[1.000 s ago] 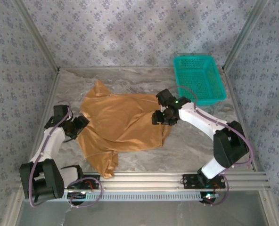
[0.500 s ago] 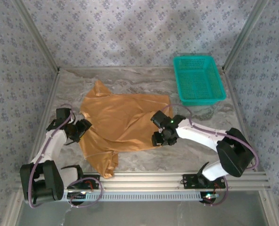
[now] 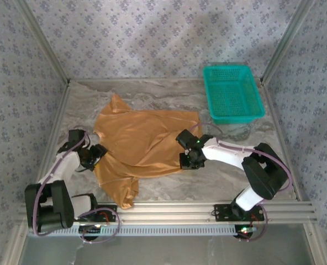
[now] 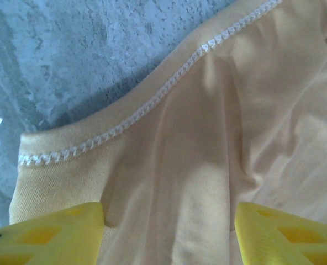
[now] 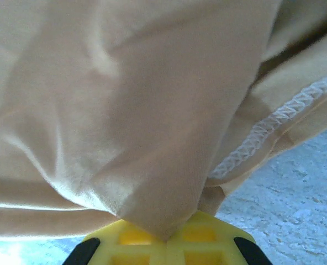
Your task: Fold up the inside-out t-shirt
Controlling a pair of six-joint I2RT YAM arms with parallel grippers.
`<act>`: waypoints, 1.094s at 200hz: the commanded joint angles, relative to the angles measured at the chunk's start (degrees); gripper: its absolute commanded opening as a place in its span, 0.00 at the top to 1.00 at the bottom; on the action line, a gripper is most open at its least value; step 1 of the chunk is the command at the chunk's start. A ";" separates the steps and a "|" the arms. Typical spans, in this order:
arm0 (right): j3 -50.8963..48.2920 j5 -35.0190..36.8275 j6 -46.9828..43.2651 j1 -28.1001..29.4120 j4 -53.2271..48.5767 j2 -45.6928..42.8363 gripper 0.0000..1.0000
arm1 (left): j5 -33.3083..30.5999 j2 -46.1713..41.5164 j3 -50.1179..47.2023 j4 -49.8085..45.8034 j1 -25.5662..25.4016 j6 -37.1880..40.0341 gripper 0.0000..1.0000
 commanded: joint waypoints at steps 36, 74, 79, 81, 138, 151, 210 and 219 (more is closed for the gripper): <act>-4.08 -0.35 4.07 4.34 -9.56 -16.06 0.99 | -3.56 6.86 3.86 2.03 -0.36 -1.70 0.38; -14.08 -5.58 13.19 9.82 -2.34 -23.04 0.80 | -7.35 5.48 6.85 -1.46 -2.28 -1.84 0.40; -14.39 -5.39 13.63 10.11 -2.18 -23.49 0.70 | -9.40 4.68 7.61 -2.82 -3.49 -1.80 0.40; -14.40 -5.19 13.65 10.14 -2.27 -23.60 0.66 | -10.14 4.27 7.91 -3.41 -4.15 -1.76 0.40; 5.38 -4.40 0.70 -4.47 -0.79 -12.86 0.30 | -15.27 -4.02 7.66 -5.98 -20.96 -7.34 0.40; 15.01 -5.85 -5.22 -8.01 1.54 -2.47 0.32 | -12.67 -3.66 5.19 -3.08 -22.84 -10.06 0.40; 71.57 -16.61 -10.11 -11.79 -12.63 45.66 0.42 | -9.29 -0.70 -0.32 2.67 -23.45 -13.24 0.39; 76.79 -18.19 -8.97 -12.46 -13.68 50.12 0.43 | -9.28 0.06 -0.48 3.03 -23.07 -13.06 0.39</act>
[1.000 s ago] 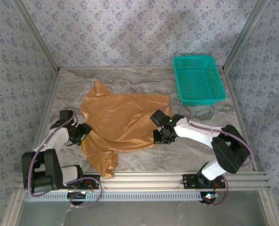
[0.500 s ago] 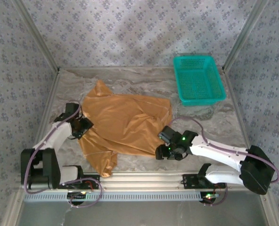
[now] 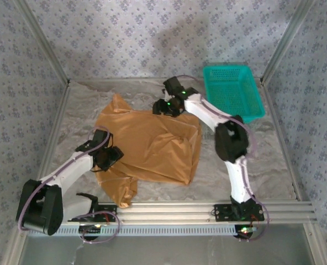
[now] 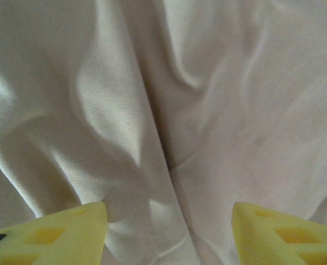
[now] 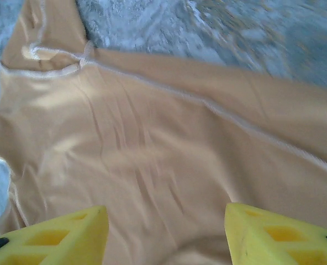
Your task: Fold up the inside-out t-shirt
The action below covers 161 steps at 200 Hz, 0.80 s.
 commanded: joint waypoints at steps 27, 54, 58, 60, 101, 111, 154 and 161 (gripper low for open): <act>14.31 -9.04 1.87 -4.24 -8.29 15.08 0.46 | 3.28 5.96 -0.87 5.22 3.49 -0.31 0.38; 3.35 -8.22 0.16 -8.27 -6.27 11.63 0.46 | 3.76 12.55 1.07 8.45 6.11 1.20 0.39; 0.40 -8.16 0.19 -8.79 -5.12 10.39 0.46 | 3.72 13.71 1.74 8.70 6.37 1.48 0.39; -1.19 -8.15 0.23 -9.08 -4.39 9.83 0.46 | 3.72 14.27 2.07 8.90 6.46 1.59 0.39; -31.39 -5.37 2.24 -12.18 8.15 -5.38 0.49 | 4.54 30.57 14.31 8.40 7.61 4.90 0.40; -37.35 -4.78 2.88 -11.46 9.76 -9.35 0.49 | 5.03 34.86 18.59 8.02 7.79 5.71 0.40; -56.00 3.42 8.68 -0.56 14.18 -26.52 0.49 | 1.61 53.92 49.34 -3.62 7.54 9.23 0.43; -56.56 3.87 9.78 1.82 14.23 -28.39 0.49 | 1.37 56.88 55.27 -5.80 7.06 9.75 0.43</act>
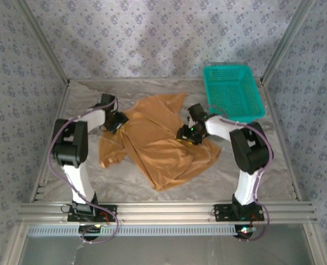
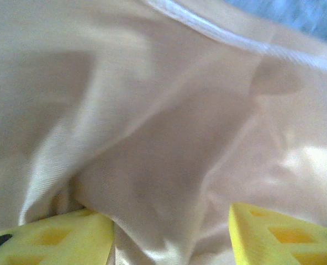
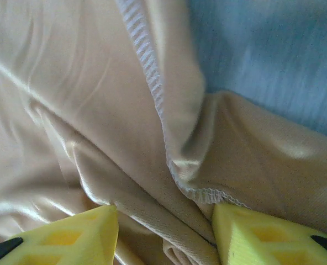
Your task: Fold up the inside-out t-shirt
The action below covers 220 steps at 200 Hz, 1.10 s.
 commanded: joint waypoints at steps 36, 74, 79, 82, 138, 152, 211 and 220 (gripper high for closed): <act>0.06 11.97 2.72 11.70 -7.45 -9.11 0.46 | -2.40 21.47 42.64 -27.39 -5.00 9.32 0.42; 4.41 13.56 -2.33 6.63 -10.44 -9.88 0.45 | -4.58 13.52 41.28 -30.27 -5.44 11.37 0.38; 4.45 13.48 -2.98 6.05 -10.28 -9.64 0.45 | -4.96 11.63 38.98 -29.42 -5.45 11.42 0.38; 4.46 13.42 -3.39 5.78 -10.18 -9.46 0.45 | -5.03 10.36 37.55 -28.78 -5.39 11.49 0.38; 20.59 9.03 -7.08 0.51 -11.84 4.07 0.45 | 0.40 -4.14 6.78 -14.02 -7.69 7.94 0.38; 25.29 7.38 -7.01 0.30 -13.77 8.87 0.46 | 1.66 -5.63 1.83 -11.16 -8.44 7.01 0.38; 41.06 6.52 -4.03 -1.81 -17.73 26.78 0.47 | 1.33 -1.31 0.11 -10.40 -5.90 10.06 0.38; 43.02 6.74 -2.99 -2.55 -17.18 28.82 0.48 | 1.37 0.01 1.35 -10.31 -5.22 10.59 0.38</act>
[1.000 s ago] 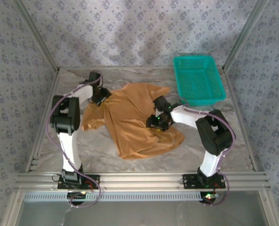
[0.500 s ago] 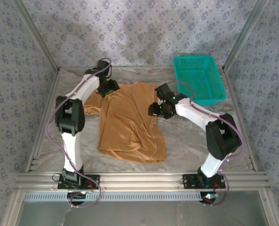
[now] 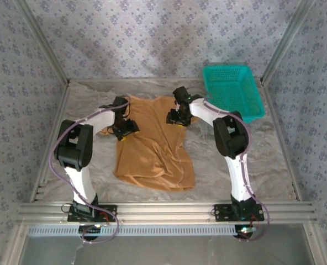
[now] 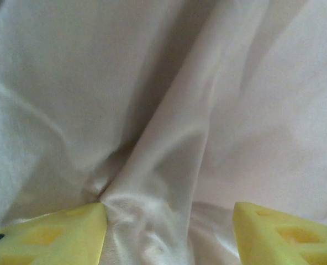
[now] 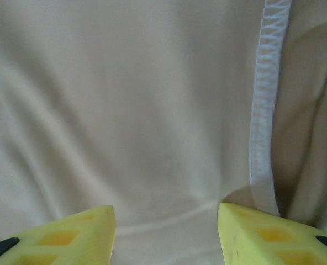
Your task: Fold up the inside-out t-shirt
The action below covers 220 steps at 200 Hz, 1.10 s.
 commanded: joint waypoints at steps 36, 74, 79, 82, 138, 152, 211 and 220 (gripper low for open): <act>16.60 -2.68 6.87 -6.39 3.31 14.70 0.50 | 1.19 11.57 11.33 0.92 5.13 3.38 0.38; 42.65 -6.68 8.37 -10.79 -2.71 27.91 0.50 | 3.28 17.24 21.61 -0.90 7.89 3.83 0.39; 45.25 -7.42 8.09 -11.23 -3.69 28.46 0.50 | 3.25 16.44 21.76 -0.79 7.97 3.98 0.39; 46.51 -7.71 7.92 -11.39 -4.20 28.49 0.50 | 3.12 15.71 21.66 -0.74 8.00 4.09 0.39; 24.12 -4.63 -1.79 -7.19 -5.57 4.28 0.50 | -2.48 -8.29 5.06 -0.34 3.81 2.99 0.39; 11.18 -3.61 -3.03 -4.82 -2.94 -4.02 0.52 | -3.75 -15.54 -1.95 -0.14 2.04 2.24 0.38; -21.86 1.07 5.66 12.97 10.20 -22.44 0.58 | -4.64 -37.75 -25.66 0.22 1.19 -0.47 0.37; -22.41 2.32 7.10 15.71 10.43 -21.99 0.57 | -4.87 -39.71 -27.32 -0.17 1.28 -0.49 0.37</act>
